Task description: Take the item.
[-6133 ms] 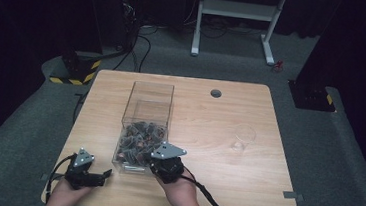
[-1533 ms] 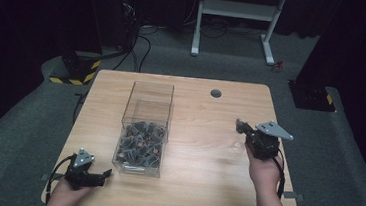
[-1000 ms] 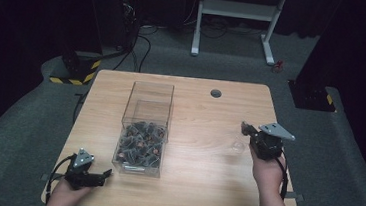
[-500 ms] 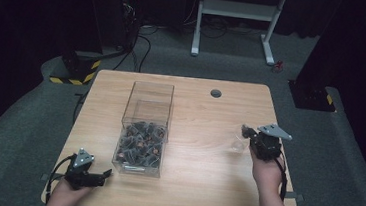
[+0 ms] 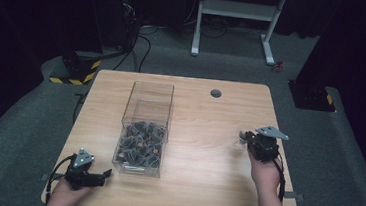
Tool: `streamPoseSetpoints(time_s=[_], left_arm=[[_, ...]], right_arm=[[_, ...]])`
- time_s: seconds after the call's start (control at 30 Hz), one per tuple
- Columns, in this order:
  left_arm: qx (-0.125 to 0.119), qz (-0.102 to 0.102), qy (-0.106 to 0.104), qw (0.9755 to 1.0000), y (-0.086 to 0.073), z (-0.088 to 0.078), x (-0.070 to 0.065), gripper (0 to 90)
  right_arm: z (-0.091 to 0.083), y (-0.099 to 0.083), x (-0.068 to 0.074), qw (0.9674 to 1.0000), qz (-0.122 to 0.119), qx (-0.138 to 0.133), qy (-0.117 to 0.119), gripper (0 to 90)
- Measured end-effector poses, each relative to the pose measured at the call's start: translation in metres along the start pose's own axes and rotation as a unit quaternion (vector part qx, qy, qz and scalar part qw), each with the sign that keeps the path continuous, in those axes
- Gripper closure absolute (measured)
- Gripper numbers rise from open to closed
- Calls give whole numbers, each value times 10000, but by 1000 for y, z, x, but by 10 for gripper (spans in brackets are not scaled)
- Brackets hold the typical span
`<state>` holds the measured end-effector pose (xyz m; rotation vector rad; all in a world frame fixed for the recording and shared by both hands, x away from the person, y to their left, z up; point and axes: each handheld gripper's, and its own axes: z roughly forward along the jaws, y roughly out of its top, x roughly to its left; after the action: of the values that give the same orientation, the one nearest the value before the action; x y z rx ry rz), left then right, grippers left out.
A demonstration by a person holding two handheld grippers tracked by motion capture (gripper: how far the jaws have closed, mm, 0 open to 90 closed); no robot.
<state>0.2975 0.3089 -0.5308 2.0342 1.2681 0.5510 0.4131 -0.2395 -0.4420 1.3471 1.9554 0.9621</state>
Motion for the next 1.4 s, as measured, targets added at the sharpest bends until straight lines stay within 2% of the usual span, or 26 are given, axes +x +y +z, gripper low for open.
streamPoseSetpoints(time_s=[0.27, 0.63, 1.1, 1.4], left_arm=[[0, 0, -1, 10000, 0, 0, 0, 90], [0, 0, -1, 10000, 0, 0, 0, 90], [2, 1, 0, 10000, 0, 0, 0, 90], [0, 1, -1, 10000, 0, 0, 0, 90]], right_arm=[[-7, 1, 1, 9999, 27, -144, 55, 742], [-17, -3, 17, 9993, -34, -232, 283, 560], [-22, -21, 39, 9988, -118, -246, 409, 415], [-20, -39, 51, 9987, -142, -114, 480, 335]])
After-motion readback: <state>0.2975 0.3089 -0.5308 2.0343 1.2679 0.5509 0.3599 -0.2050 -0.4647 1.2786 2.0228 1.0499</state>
